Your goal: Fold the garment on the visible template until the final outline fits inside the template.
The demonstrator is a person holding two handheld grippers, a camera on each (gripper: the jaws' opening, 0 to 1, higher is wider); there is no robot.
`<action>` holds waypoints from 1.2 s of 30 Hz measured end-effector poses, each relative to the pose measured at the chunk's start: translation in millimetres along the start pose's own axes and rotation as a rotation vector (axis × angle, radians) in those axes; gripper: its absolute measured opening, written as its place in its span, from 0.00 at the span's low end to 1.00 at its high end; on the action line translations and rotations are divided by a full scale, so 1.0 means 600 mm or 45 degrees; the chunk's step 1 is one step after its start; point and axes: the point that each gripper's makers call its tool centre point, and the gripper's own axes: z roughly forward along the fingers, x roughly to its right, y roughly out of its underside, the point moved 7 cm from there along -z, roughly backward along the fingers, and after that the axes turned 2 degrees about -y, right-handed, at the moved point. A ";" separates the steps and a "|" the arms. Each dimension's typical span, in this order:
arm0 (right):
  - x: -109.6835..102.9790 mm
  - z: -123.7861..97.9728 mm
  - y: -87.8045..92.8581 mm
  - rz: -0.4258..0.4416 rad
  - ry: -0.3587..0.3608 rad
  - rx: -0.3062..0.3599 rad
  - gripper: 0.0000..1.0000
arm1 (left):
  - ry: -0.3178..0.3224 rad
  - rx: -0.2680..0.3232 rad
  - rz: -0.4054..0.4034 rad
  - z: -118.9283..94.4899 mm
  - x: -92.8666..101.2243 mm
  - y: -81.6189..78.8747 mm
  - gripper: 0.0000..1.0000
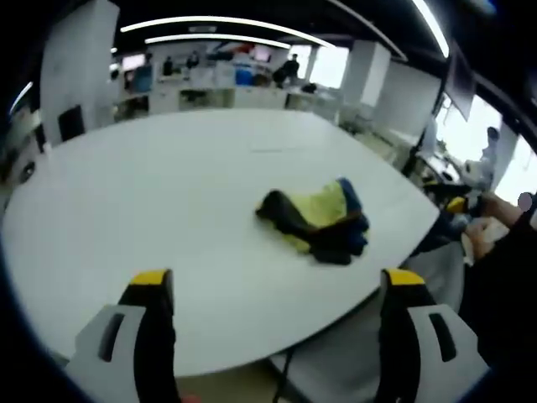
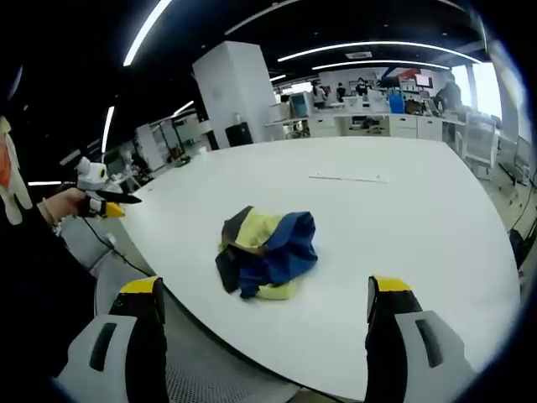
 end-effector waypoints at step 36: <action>-0.001 0.001 0.007 0.001 0.019 -0.040 1.00 | 0.011 -0.011 0.003 0.003 0.001 0.005 0.98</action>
